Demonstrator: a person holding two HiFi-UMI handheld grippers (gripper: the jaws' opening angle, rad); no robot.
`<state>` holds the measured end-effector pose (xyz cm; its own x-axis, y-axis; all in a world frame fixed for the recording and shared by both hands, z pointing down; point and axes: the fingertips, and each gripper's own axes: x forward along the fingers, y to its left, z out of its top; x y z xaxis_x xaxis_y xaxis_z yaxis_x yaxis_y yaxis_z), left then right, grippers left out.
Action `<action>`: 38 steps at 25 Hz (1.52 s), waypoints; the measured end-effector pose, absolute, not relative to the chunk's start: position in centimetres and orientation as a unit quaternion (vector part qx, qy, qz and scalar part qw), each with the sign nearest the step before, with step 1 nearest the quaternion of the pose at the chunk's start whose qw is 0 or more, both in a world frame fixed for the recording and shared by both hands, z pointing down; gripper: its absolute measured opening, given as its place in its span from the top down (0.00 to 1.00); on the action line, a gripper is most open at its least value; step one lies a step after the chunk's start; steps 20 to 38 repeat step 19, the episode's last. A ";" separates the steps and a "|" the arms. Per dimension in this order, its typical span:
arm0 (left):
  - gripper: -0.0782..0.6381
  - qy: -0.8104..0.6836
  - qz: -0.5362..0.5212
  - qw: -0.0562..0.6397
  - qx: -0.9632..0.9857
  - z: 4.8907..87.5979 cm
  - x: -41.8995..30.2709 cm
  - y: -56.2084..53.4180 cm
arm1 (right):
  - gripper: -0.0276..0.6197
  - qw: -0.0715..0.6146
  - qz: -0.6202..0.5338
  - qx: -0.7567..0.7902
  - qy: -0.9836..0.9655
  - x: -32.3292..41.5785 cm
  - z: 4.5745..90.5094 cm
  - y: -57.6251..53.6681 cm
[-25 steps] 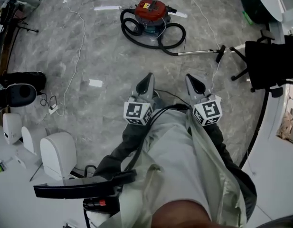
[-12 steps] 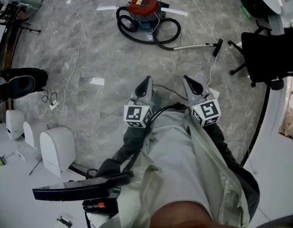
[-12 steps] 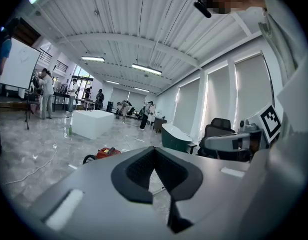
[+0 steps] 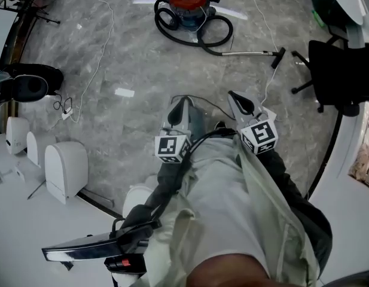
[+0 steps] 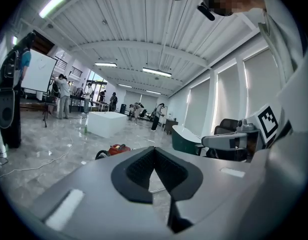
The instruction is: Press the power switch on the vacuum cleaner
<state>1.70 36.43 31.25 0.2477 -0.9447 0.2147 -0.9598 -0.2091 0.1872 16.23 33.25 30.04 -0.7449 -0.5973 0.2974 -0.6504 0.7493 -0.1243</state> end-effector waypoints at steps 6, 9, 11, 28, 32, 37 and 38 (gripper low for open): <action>0.89 -0.624 0.028 0.147 0.767 31.8 0.9 38.0 | 0.95 0.125 0.116 0.322 -0.931 15.4 30.7 34.9; 0.89 -0.617 0.017 0.150 0.772 30.9 0.4 36.6 | 0.95 0.122 0.112 0.339 -0.926 15.6 30.3 34.4; 0.89 -0.608 0.017 0.144 0.780 30.4 0.5 35.4 | 0.95 0.119 0.108 0.353 -0.922 15.9 29.7 33.8; 0.89 -0.571 0.028 0.134 0.810 30.1 2.4 32.5 | 0.95 0.110 0.113 0.380 -0.911 16.8 29.4 31.7; 0.89 -0.571 0.028 0.134 0.810 30.1 2.4 32.5 | 0.95 0.110 0.113 0.380 -0.911 16.8 29.4 31.7; 0.89 -0.571 0.028 0.134 0.810 30.1 2.4 32.5 | 0.95 0.110 0.113 0.380 -0.911 16.8 29.4 31.7; 0.89 -0.571 0.028 0.134 0.810 30.1 2.4 32.5 | 0.95 0.110 0.113 0.380 -0.911 16.8 29.4 31.7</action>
